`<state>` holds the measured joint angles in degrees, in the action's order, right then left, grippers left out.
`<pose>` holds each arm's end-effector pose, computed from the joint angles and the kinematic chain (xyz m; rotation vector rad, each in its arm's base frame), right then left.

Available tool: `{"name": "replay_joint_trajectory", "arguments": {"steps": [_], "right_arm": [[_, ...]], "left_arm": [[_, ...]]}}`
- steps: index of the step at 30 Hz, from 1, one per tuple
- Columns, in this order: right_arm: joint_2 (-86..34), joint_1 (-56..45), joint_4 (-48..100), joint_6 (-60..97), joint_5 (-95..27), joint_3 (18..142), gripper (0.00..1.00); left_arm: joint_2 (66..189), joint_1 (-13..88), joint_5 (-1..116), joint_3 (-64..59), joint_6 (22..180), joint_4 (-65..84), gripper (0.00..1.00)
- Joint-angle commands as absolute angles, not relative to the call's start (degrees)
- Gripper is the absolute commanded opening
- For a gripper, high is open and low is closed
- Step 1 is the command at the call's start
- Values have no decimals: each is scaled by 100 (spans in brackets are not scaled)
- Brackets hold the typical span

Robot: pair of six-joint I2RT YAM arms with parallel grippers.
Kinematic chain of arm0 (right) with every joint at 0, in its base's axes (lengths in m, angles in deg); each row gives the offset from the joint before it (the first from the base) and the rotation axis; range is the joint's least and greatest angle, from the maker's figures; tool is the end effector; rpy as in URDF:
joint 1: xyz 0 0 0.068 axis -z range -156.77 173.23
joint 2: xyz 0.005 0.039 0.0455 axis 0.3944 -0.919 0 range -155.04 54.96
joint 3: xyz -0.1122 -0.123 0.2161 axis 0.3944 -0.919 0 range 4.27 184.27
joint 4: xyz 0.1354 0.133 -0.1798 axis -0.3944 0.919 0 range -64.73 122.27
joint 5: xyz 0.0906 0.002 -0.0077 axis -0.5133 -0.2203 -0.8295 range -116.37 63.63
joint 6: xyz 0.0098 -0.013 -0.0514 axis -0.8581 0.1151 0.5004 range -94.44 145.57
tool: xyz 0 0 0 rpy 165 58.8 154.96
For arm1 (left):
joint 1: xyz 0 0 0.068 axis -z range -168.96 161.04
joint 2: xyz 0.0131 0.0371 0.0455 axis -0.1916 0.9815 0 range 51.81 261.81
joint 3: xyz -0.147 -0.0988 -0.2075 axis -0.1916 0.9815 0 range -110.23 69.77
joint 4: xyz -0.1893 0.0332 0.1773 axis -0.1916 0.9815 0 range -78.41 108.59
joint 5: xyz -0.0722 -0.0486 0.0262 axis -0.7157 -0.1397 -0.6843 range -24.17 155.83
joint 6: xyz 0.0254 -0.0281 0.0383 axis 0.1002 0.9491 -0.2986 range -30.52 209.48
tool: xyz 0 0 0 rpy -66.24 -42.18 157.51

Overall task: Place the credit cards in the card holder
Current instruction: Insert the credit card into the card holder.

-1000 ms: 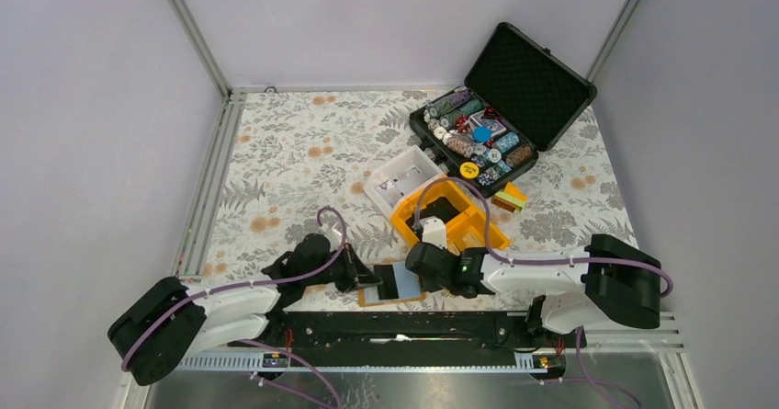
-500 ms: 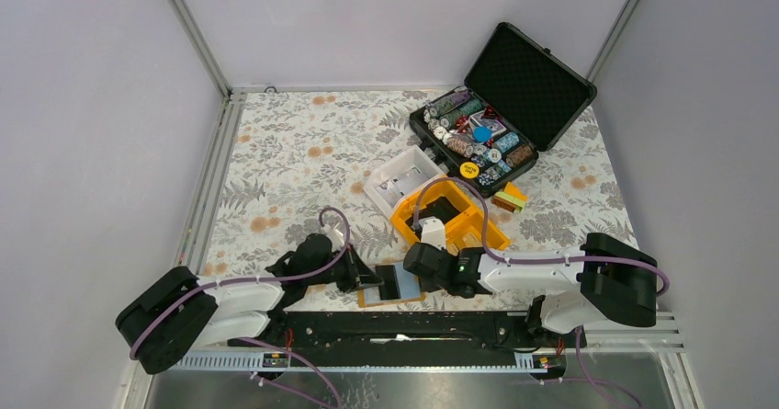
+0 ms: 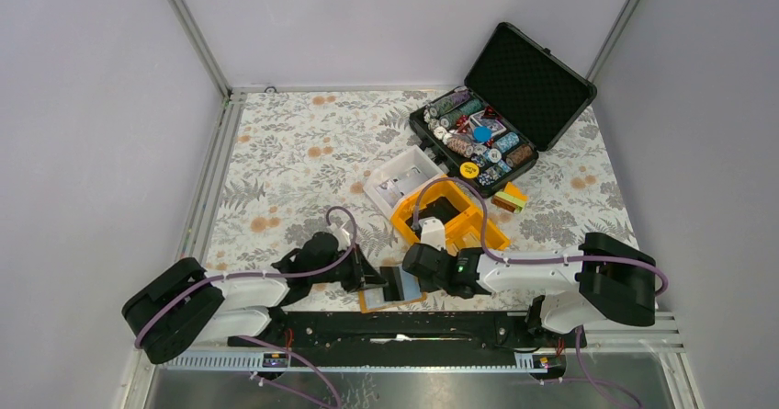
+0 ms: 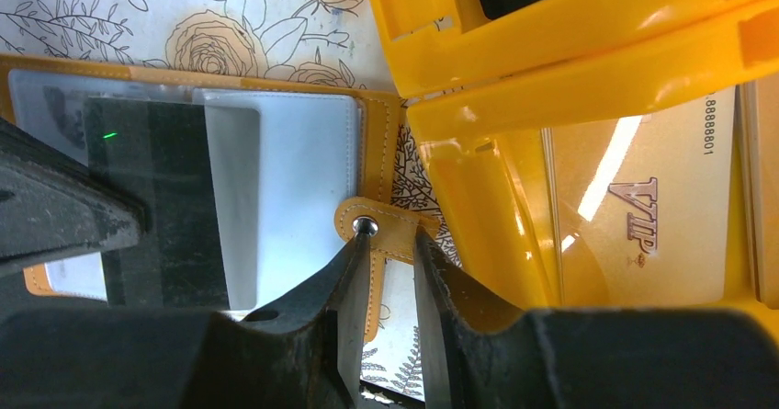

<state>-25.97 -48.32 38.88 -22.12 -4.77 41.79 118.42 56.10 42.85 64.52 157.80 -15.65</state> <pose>0.0934 0.2386 0.1596 -0.3794 2.4802 0.3980 0.1129 -0.1326 0.1097 -0.2450 2.5544 -1.4158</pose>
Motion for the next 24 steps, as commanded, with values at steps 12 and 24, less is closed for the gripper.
{"name": "replay_joint_trajectory", "arguments": {"steps": [12,24], "right_arm": [[-2507,-4920,3972,-2331,-313,4210,32],[-2525,-4921,3830,-2290,-323,4140,31]], "left_arm": [[10989,5824,5221,5513,14972,1065,47],[10599,5929,5200,5374,15072,1535,46]]}}
